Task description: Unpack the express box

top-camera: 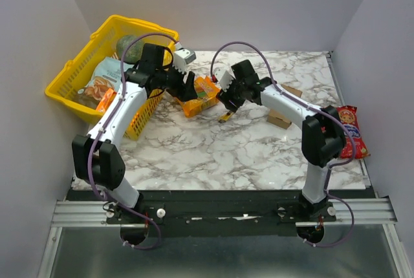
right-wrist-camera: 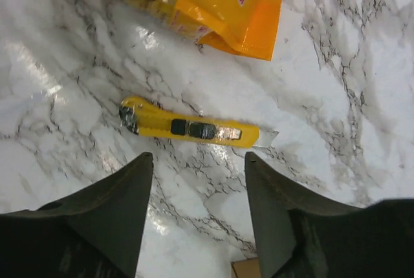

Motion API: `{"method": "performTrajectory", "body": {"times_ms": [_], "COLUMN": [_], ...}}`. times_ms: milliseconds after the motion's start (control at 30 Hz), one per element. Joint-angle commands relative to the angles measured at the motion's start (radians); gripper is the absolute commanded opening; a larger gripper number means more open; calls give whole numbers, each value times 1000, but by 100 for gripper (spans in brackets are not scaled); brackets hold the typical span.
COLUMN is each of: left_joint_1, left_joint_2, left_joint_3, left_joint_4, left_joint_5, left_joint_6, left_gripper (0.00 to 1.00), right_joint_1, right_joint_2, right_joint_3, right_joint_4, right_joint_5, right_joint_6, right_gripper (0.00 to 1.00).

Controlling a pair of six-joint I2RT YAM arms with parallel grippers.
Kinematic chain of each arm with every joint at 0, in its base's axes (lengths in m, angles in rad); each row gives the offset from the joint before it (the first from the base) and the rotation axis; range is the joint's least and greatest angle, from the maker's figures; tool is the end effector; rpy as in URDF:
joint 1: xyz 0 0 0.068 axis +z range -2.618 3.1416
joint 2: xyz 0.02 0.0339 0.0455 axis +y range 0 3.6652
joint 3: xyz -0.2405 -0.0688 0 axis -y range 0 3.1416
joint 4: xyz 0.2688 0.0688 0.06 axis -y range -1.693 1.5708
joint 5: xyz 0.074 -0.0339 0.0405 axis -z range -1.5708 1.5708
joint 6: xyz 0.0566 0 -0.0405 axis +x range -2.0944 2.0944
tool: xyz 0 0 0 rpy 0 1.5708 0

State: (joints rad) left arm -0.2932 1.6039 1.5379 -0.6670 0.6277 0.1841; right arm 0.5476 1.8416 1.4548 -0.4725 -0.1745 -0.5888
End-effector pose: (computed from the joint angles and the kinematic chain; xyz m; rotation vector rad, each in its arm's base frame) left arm 0.3630 -0.1443 0.3158 0.8397 2.0891 -0.7763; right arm 0.3711 0.2378 0.2011 -1.3688 1.9979 0.1932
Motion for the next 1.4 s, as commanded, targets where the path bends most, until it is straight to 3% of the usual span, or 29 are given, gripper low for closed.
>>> {"method": "performTrajectory", "body": {"times_ms": [0, 133, 300, 533, 767, 1000, 1200, 1367], "left_joint_1": [61, 72, 75, 75, 75, 75, 75, 75], "left_joint_2": [-90, -156, -217, -240, -225, -202, -179, -160], "left_joint_3": [-64, -93, -127, -154, -156, -144, -139, -133], "left_joint_4": [10, 18, 9, 12, 26, 32, 53, 61], "left_joint_5": [-34, -86, -109, -112, -102, -103, -102, -89], "left_joint_6": [-118, -114, -107, -121, -135, -124, -127, -133], "left_gripper": [73, 73, 74, 74, 75, 75, 75, 75], "right_joint_1": [-6, 0, 0, 8, 26, 11, -24, -28], "right_joint_2": [105, 188, 264, 327, 364, 253, 228, 255], "right_joint_3": [136, 221, 243, 245, 224, 79, 48, 120], "right_joint_4": [-66, -132, -181, -161, -127, -132, -138, -132], "right_joint_5": [84, 125, 90, 154, 168, 152, 72, -107], "right_joint_6": [332, 506, 627, 681, 635, 515, 454, 429], "right_gripper": [71, 91, 91, 90, 88, 87, 87, 85]}}
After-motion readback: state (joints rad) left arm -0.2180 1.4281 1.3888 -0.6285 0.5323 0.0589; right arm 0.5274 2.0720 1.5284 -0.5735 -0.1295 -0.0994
